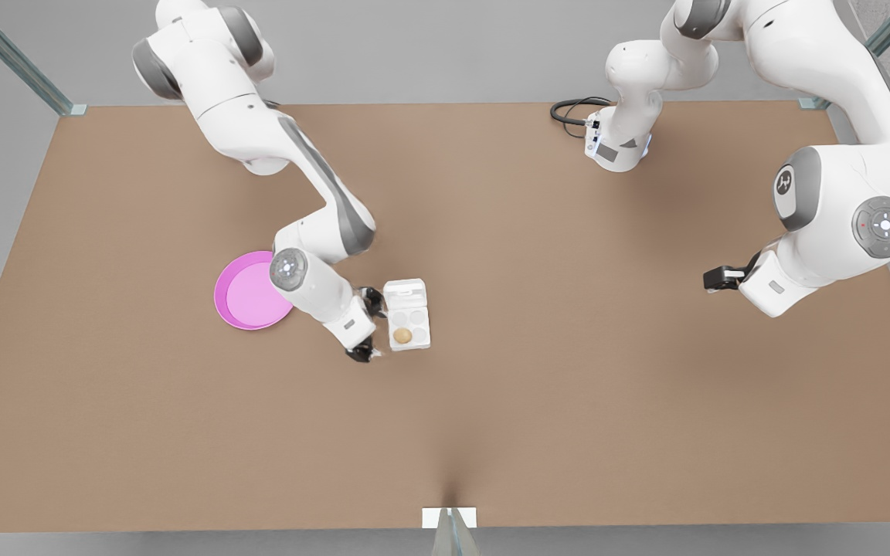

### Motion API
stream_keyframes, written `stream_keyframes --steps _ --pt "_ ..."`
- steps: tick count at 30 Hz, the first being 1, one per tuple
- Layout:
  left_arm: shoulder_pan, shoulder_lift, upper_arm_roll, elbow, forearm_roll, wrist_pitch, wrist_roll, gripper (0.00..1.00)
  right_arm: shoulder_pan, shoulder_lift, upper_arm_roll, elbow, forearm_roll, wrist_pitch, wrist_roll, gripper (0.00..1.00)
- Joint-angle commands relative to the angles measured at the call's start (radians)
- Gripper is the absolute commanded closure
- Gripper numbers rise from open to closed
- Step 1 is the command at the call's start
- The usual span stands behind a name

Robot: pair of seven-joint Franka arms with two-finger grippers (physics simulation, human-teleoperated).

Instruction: Pack egg into the box and close the box lid

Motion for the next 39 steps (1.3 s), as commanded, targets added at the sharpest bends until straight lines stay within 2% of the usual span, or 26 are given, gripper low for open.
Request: stream_keyframes --steps 1,3,4,5,6,7,8,10,14,17,19,22,26,39 --pt "-0.019 -0.002 -0.001 0.000 0.000 -0.001 -0.003 0.00 -0.059 -0.077 -0.003 -0.002 0.020 -0.261 0.325 0.00" --pt "-0.049 -0.002 -0.002 0.000 0.000 -0.009 -0.012 0.00 -0.100 -0.130 -0.036 -0.013 0.006 -0.328 0.462 0.00" --pt "-0.091 -0.001 -0.001 -0.001 0.000 -0.011 -0.017 0.00 -0.130 -0.172 -0.085 -0.017 -0.010 -0.396 0.500 0.00" --pt "-0.131 0.008 -0.001 -0.003 0.000 -0.011 -0.020 0.00 -0.160 -0.221 -0.135 -0.011 -0.083 -0.472 0.648 0.00" --pt "-0.197 0.025 -0.002 -0.003 0.000 -0.011 -0.086 0.00 -0.189 -0.255 -0.139 -0.008 -0.166 -0.485 0.833 0.00" --pt "-0.266 0.037 -0.002 -0.003 -0.019 -0.012 -0.144 0.56 -0.200 -0.270 -0.156 0.035 -0.217 -0.540 1.019 0.00" --pt "-0.336 0.054 -0.002 -0.003 -0.046 -0.041 -0.187 0.79 -0.200 -0.275 -0.158 0.084 -0.296 -0.581 1.183 0.00" --pt "-0.479 0.114 -0.002 0.002 -0.111 -0.058 -0.285 0.79 -0.277 -0.302 -0.156 0.127 -0.307 -0.630 1.257 0.00" --pt "-0.715 0.229 -0.002 0.031 -0.247 0.037 -0.529 0.79 -0.297 -0.285 -0.162 0.128 -0.301 -0.649 1.258 0.00" --pt "-0.829 0.396 -0.002 0.222 -0.273 0.060 -0.770 0.79 -0.317 -0.275 -0.162 0.144 -0.303 -0.647 1.257 0.00" --pt "-0.835 0.478 -0.022 0.310 -0.273 0.081 -0.843 0.79 -0.318 -0.267 -0.162 0.144 -0.303 -0.644 1.252 0.00" --pt "-0.838 0.528 -0.068 0.311 -0.272 0.236 -0.980 0.79 -0.318 -0.235 -0.165 0.174 -0.303 -0.646 1.249 0.00" --pt "-0.838 0.594 -0.067 0.368 -0.270 0.377 -1.116 0.79 -0.318 -0.229 -0.171 0.176 -0.303 -0.644 1.249 0.00" --pt "-0.838 0.674 -0.040 0.402 -0.253 0.451 -1.159 0.79 -0.317 -0.221 -0.171 0.178 -0.301 -0.638 1.260 0.00"
